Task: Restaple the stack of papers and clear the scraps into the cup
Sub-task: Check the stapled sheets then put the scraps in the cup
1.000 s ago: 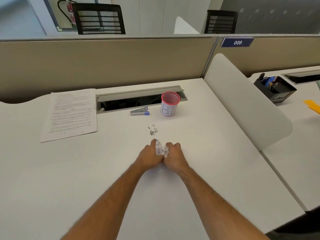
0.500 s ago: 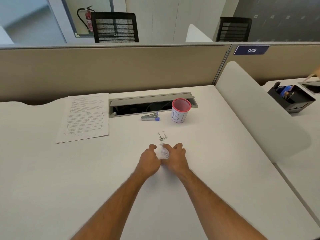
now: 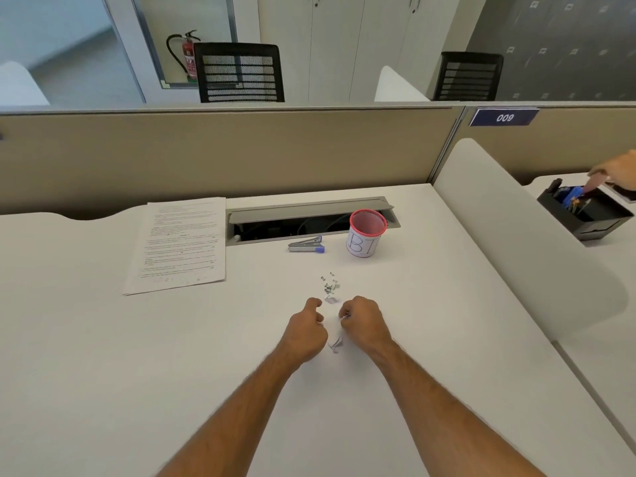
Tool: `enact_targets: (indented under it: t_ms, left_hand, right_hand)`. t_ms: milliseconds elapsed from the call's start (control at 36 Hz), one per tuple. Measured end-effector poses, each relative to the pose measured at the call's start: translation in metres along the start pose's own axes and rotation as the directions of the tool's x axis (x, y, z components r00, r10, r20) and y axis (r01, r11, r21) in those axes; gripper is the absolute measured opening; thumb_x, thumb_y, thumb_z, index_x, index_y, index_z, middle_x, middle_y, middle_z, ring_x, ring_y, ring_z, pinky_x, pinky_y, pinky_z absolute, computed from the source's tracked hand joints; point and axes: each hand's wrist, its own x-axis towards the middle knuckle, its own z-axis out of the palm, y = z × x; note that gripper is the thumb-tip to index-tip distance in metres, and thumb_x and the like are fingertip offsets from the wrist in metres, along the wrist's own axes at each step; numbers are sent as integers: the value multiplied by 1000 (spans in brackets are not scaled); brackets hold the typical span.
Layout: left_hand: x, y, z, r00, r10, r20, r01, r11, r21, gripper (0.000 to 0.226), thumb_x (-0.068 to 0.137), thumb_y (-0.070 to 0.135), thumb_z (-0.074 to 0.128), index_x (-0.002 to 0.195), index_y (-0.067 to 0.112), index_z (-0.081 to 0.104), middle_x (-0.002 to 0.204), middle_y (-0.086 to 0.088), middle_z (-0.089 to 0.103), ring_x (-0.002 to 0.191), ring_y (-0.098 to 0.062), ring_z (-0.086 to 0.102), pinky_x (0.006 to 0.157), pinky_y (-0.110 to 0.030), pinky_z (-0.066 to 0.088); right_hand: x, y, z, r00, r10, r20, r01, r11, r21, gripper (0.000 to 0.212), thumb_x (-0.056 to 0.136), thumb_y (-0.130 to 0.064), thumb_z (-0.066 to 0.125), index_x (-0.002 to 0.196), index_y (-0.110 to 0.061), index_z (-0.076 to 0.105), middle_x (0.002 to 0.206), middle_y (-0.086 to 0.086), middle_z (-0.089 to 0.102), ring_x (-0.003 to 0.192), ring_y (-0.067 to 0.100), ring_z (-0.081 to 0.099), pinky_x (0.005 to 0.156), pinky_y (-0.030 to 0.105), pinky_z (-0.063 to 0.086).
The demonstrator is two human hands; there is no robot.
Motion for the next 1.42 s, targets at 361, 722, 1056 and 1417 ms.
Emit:
enact_targets:
  t_ms: [361,722,1056,1417]
  left_hand:
    - [8,28,-13,999,33,-18,-34,998,-56,51,97,1,33,143,19,45,131,-6,59,111,-22,58,73,-23,48]
    - [30,43,-24,998,40,-52,-44,995,-87,46,102,3,34,142,20,47,137,-6,58,111,-19,56,81,-25,45]
    - [60,23,-42,990,-19,-141,1,991,-130,39,103,6,35,134,21,54,130,1,60,106,-12,56,65,-10,42]
    - [70,11,-45,987,-47,-156,27,991,-130,35,101,8,43,132,16,59,131,0,62,110,-13,56,84,-20,43]
  right_hand:
    - [34,-5,-78,940,275,203,-332,876,350,13,72,15,72,84,10,76,68,13,70,59,26,69,80,42,63]
    - [138,-6,-135,940,339,46,-323,836,443,45,31,0,71,75,0,75,73,16,74,64,28,74,66,44,64]
    - [181,-49,-153,887,453,-89,-360,799,481,24,78,11,71,85,-5,55,85,18,73,40,21,67,36,19,47]
    - [209,-48,-132,881,453,-138,-414,878,239,31,73,-12,84,97,-4,65,88,14,77,79,31,75,80,44,62]
